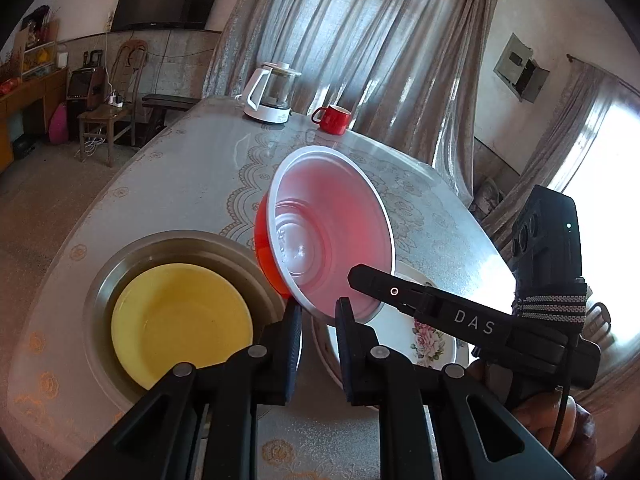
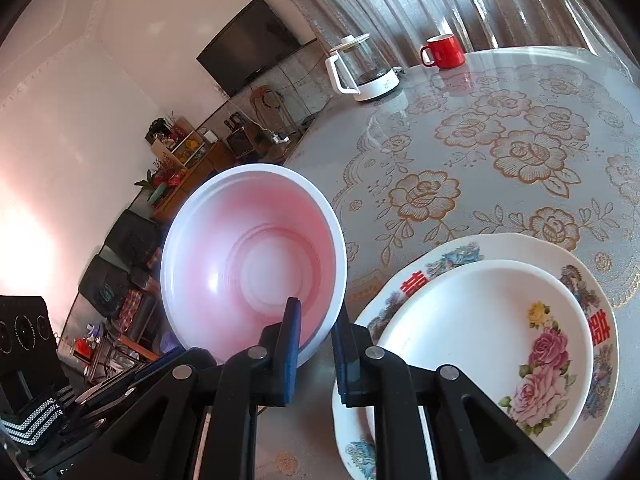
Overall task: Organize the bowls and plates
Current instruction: 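Carry the red plastic bowl over the steel basin, then lower the red bowl into the yellow bowl and open both grippers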
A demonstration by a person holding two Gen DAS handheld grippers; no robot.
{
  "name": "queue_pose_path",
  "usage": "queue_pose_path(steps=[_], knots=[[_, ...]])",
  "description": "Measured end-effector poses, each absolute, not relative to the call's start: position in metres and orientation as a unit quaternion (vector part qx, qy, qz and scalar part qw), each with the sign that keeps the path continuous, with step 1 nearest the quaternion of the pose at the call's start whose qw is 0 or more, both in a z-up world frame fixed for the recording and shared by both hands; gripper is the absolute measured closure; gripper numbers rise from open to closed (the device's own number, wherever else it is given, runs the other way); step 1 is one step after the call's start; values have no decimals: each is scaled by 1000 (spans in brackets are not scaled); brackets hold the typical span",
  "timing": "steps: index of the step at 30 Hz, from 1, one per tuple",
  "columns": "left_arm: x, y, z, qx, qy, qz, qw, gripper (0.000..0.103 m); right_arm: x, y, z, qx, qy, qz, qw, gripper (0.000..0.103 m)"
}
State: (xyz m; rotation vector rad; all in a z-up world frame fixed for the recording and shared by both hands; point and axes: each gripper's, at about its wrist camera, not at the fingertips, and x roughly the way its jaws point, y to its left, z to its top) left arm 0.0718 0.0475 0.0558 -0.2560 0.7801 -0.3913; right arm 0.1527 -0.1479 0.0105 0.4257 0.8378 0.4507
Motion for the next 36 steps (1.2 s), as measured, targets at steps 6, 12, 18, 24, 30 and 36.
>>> queue_pose_path(steps=[6, 12, 18, 24, 30, 36], knots=[[62, 71, 49, -136, 372, -170, 902, 86, 150, -121, 10, 178, 407, 232, 865, 89], [48, 97, 43, -145, 367, -149, 907, 84, 145, -89, 11, 144, 410, 250, 865, 89], [37, 117, 34, -159, 368, -134, 906, 84, 141, -67, 4, 129, 422, 271, 856, 89], [30, 127, 28, -171, 367, -127, 905, 84, 134, -58, -2, 128, 431, 284, 847, 89], [33, 129, 23, -178, 374, -126, 901, 81, 133, -55, -4, 129, 442, 286, 841, 89], [37, 126, 19, -173, 380, -122, 900, 81, 134, -53, -9, 124, 453, 278, 838, 89]])
